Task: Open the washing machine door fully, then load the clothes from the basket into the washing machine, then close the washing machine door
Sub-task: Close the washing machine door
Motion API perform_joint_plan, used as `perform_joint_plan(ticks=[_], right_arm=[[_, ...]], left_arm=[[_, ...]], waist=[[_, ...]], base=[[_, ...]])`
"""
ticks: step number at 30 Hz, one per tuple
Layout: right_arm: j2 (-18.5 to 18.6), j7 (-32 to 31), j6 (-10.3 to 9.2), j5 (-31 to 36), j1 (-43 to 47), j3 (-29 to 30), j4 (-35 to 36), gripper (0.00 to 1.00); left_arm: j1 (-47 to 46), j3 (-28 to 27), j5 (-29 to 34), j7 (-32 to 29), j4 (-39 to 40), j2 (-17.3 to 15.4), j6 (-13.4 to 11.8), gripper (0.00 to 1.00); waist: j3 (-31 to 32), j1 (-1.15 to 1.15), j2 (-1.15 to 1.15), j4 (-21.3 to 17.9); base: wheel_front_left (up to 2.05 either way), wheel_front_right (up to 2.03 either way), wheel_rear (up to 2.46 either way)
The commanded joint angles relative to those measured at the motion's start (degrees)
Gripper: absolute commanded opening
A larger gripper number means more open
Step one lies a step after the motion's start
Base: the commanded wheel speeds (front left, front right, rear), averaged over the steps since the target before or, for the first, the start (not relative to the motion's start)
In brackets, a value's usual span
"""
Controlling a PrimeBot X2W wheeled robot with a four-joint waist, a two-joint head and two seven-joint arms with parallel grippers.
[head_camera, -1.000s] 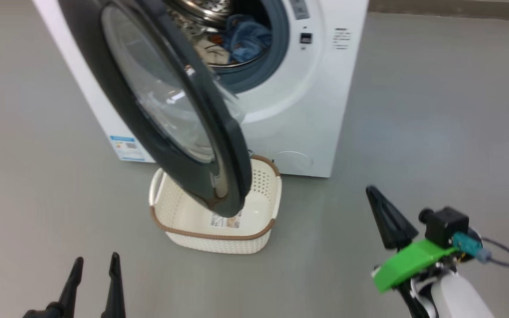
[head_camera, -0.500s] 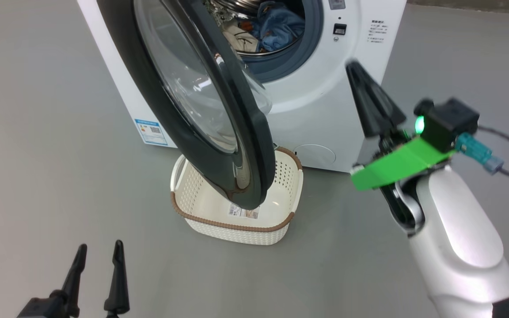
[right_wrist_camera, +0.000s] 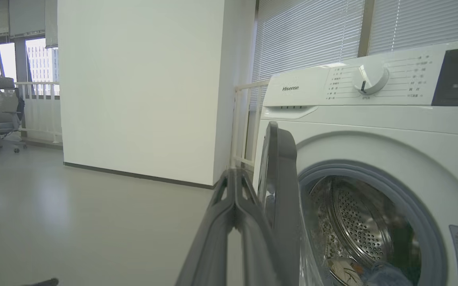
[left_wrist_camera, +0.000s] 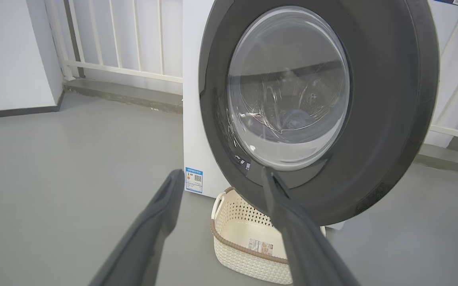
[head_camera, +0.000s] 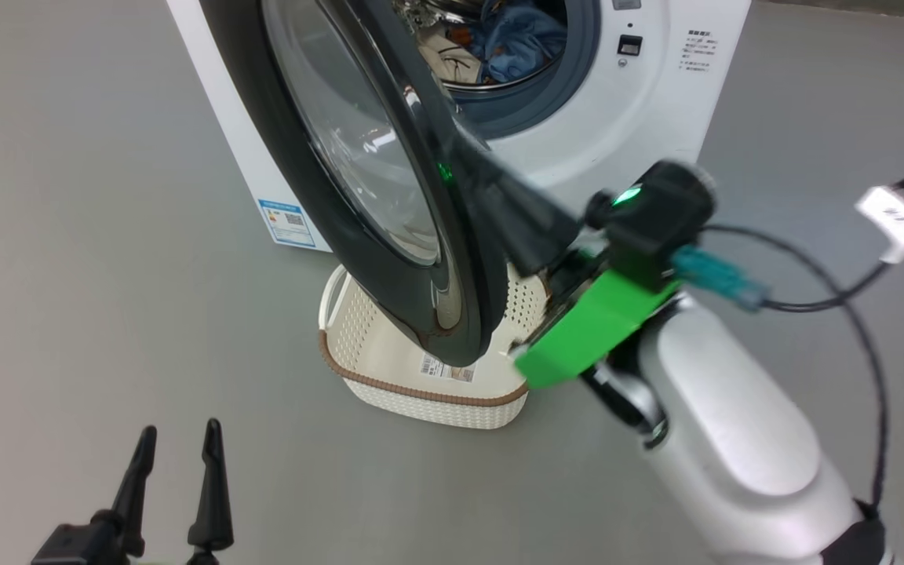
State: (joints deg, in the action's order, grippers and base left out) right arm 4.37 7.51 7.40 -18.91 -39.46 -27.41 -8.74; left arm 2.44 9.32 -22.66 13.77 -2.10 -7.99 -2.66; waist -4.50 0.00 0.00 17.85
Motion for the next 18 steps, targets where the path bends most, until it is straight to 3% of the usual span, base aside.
perform_joint_plan(ticks=[1, 8, 18], right_arm=[[-1.46, -1.56, 0.09, -2.22, 1.56, -2.89, -0.56, 0.00], [-1.48, -2.49, 0.09, -4.65, 2.03, -7.90, -8.13, 0.00], [-1.48, 1.38, 0.09, -8.45, -2.27, -10.67, -18.21, 0.00]], left_arm=[[-3.09, -1.74, 0.97, 0.71, 0.92, -0.64, 0.55, 1.00], [-3.51, -1.21, 1.33, 0.81, 0.62, -0.60, 0.58, 1.00], [-4.00, -0.53, 1.54, 0.93, 0.18, -0.53, 0.65, 1.00]], waist=[[-0.21, 0.00, 0.00, 0.29], [-0.52, 0.00, 0.00, 0.92], [-0.87, 0.00, 0.00, 1.60]], base=[[0.00, 0.00, 0.00], [0.00, 0.00, 0.00], [0.00, 0.00, 0.00]])
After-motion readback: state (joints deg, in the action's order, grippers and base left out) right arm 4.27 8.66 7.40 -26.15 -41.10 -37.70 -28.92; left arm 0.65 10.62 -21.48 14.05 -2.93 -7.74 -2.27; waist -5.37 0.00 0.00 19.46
